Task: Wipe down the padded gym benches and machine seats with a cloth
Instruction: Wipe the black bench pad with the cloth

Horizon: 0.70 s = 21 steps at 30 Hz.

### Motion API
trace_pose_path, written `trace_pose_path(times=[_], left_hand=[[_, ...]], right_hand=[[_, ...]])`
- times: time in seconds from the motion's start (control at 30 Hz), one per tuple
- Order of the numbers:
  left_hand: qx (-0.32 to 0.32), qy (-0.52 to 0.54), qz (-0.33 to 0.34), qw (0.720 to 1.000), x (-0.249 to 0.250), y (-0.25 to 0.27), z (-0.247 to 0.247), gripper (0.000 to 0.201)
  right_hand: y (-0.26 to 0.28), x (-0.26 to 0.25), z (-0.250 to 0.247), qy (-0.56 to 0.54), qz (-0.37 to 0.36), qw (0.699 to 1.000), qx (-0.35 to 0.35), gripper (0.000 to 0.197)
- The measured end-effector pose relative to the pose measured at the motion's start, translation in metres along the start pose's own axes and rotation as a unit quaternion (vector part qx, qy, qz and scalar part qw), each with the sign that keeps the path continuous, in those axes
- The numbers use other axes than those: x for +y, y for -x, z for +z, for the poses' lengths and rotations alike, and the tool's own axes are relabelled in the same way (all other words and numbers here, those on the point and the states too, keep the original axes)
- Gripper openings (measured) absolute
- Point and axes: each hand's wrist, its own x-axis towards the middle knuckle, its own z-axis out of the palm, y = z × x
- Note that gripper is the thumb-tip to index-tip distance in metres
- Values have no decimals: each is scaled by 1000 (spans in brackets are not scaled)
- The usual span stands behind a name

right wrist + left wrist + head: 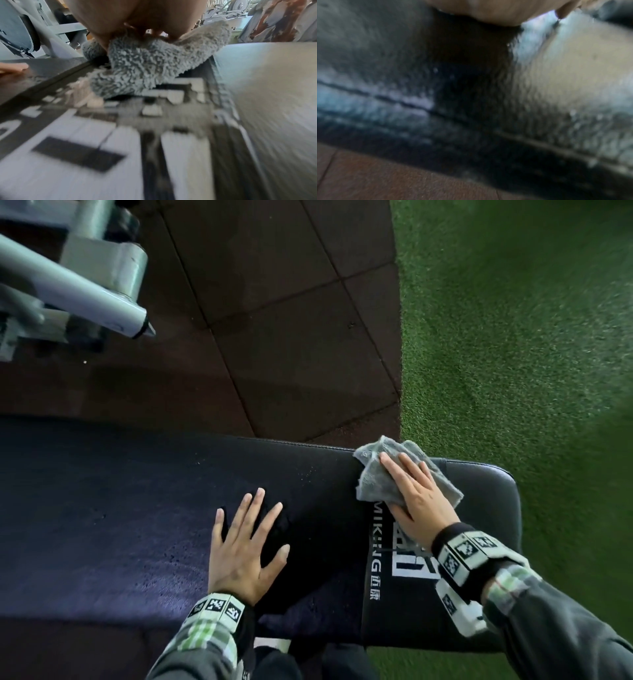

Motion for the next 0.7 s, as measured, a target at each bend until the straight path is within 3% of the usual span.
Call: trace_pose_path(times=[0.1, 0.17, 0.27, 0.43, 0.53, 0.7], left_hand=[[28, -6, -35, 999, -11, 9, -3, 64], [33, -18, -74, 997, -23, 17, -5, 64], [29, -36, -78, 996, -35, 23, -3, 66], [61, -51, -75, 994, -32, 23, 1, 66], [61, -53, -79, 994, -33, 23, 1, 66], [72, -47, -77, 993, -34, 23, 2, 65]], right_hand=[[16, 1, 4, 43, -5, 999, 11, 68], [16, 0, 4, 67, 56, 996, 20, 64], [6, -6, 4, 91, 158, 983, 7, 64], [-34, -31, 11, 82, 208, 974, 19, 66], [-52, -62, 20, 92, 133, 987, 16, 60], [-15, -81, 47, 135, -108, 985, -5, 51]])
